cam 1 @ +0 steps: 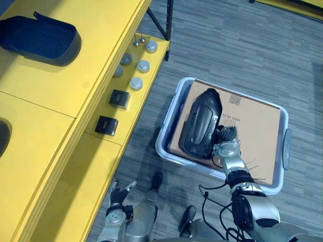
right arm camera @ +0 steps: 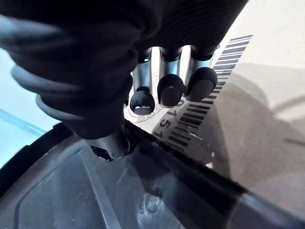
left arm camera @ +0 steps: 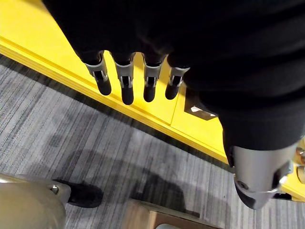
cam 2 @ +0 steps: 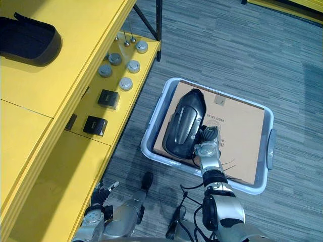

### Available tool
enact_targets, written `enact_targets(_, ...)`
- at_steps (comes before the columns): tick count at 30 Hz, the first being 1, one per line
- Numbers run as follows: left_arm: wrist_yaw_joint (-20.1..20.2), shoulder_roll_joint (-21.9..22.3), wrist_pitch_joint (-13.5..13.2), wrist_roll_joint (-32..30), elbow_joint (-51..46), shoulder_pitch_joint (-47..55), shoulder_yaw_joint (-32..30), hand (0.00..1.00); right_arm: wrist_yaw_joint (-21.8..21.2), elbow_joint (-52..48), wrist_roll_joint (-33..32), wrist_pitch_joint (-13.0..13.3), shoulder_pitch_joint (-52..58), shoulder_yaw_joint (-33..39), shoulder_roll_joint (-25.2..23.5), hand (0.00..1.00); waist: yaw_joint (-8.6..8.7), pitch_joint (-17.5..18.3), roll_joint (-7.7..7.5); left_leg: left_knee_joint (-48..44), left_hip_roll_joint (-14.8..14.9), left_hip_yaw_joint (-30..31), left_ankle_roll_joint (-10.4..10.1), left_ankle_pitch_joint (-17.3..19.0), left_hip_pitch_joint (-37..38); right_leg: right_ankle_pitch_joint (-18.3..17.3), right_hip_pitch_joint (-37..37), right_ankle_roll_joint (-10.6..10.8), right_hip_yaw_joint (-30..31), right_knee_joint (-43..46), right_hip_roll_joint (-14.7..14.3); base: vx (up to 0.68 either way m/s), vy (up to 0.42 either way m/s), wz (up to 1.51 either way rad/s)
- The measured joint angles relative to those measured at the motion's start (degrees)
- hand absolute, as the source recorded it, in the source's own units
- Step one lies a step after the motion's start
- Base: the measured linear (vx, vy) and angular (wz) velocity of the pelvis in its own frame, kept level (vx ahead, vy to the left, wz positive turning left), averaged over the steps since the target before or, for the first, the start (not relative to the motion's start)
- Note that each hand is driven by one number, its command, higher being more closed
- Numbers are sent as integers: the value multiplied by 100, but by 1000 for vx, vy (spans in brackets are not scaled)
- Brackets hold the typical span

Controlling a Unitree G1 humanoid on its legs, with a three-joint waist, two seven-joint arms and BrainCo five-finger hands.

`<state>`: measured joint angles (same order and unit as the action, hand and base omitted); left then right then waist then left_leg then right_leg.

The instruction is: Walk over and take plastic housings, then place them on the shelf

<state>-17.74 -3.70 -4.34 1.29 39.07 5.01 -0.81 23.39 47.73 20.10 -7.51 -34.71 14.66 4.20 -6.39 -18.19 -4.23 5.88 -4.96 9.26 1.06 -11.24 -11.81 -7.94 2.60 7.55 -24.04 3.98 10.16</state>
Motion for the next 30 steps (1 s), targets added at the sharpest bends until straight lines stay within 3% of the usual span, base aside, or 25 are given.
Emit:
enact_targets(5,-3,16,7,36,-214,38,33,0,33,-994,13,-8,230,-25,-129,100,93,1,-2,-35,6,-77,2,1,11,20,-7,2,63,-1,9,-8,9,-4)
enact_targets(11,-53,26,-71,31,-1923,264,270,0,351,-2293,106,2,1018,-119,-110,100,137,12,-7,-38,24,-77,15,-8,39,19,9,2,76,-1,1,0,0,-1)
enact_targets(17,-192,152,-145,19,-3576,264,551,0,568,-3533,297,20,1435,-173,-149,100,351,38,-1,-42,3,21,33,-21,134,-2,124,-6,27,-8,-2,1,-6,4)
enact_targets(19,-249,163,-174,11,-4143,234,721,0,614,-3914,303,68,1522,-393,-186,100,426,244,22,-42,-13,57,33,-20,148,-31,135,-10,-35,-8,3,-9,-9,10)
enact_targets(24,-400,183,-328,-204,-4842,-63,1025,0,642,-4640,307,266,1682,-867,-363,100,429,549,109,-42,5,117,32,-20,203,-60,191,-38,-98,-5,-6,-26,-10,6)
enact_targets(30,-488,175,-347,-210,-5041,-428,1508,0,614,-5273,298,489,1663,-1770,-599,100,480,768,152,-41,22,17,32,-20,276,-56,205,-39,-17,22,-12,-39,7,-8)
